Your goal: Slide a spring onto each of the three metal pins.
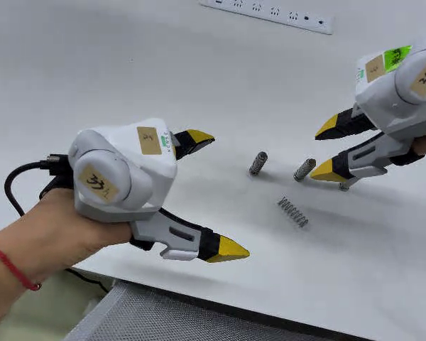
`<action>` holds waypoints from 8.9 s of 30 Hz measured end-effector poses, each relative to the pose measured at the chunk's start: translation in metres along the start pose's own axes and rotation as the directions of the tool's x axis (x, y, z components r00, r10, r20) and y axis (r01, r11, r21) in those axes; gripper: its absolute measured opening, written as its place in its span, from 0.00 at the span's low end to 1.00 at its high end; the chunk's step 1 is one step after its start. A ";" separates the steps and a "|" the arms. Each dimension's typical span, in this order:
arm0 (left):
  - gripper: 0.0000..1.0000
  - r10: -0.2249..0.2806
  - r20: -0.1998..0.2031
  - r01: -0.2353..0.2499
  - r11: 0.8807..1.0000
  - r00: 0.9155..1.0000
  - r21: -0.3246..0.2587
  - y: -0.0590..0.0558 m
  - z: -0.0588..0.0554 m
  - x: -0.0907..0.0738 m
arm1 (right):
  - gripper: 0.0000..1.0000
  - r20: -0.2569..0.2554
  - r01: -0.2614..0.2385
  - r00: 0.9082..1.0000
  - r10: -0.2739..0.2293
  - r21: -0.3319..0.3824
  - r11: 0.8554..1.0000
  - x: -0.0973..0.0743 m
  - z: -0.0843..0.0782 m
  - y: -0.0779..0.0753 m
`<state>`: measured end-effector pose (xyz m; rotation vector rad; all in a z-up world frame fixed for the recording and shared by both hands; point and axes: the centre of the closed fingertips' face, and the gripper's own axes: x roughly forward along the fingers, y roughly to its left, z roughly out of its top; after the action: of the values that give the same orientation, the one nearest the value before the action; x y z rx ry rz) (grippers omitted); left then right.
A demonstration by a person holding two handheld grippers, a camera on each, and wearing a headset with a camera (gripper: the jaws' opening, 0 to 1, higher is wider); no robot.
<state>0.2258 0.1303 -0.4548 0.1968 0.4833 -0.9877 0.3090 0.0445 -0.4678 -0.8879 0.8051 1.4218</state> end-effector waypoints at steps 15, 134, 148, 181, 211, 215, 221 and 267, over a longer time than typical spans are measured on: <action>0.97 0.015 -0.054 -0.014 1.000 0.998 0.024 0.004 -0.002 -0.009 | 0.65 0.200 0.056 0.977 -0.079 0.119 0.991 -0.049 -0.015 0.019; 0.10 -0.084 -0.589 0.231 0.956 0.804 0.179 -0.026 -0.051 0.121 | 0.95 0.467 0.081 0.815 -0.343 0.495 0.865 -0.076 -0.136 0.097; 0.10 -0.129 -0.461 0.200 0.974 0.878 0.109 -0.040 -0.024 0.112 | 0.94 0.467 0.083 0.821 -0.329 0.471 0.878 -0.081 -0.125 0.097; 0.10 -0.139 0.121 0.151 0.985 0.983 -0.090 -0.071 0.103 0.061 | 0.38 0.695 -0.177 0.615 -0.373 0.582 0.794 -0.130 0.011 0.070; 0.11 -0.177 0.193 0.202 0.972 0.965 -0.119 -0.085 0.119 0.062 | 0.12 0.724 -0.282 0.598 -0.344 0.592 0.755 -0.131 0.020 0.068; 0.11 -0.183 0.193 0.210 0.969 0.964 -0.132 -0.085 0.118 0.062 | 0.11 0.719 -0.269 0.609 -0.335 0.584 0.766 -0.130 0.022 0.068; 0.11 -0.190 0.190 0.218 0.967 0.963 -0.135 -0.087 0.117 0.061 | 0.11 0.710 -0.238 0.629 -0.318 0.564 0.790 -0.130 0.025 0.072; 0.10 -0.247 0.153 0.259 0.964 0.957 -0.060 -0.098 0.113 0.065 | 0.27 0.523 -0.054 0.849 -0.078 0.233 0.971 -0.139 0.029 0.094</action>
<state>0.2072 -0.0139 -0.3814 -0.0100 0.4201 -1.2217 0.2125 0.0007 -0.3348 -0.2815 0.5266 1.4265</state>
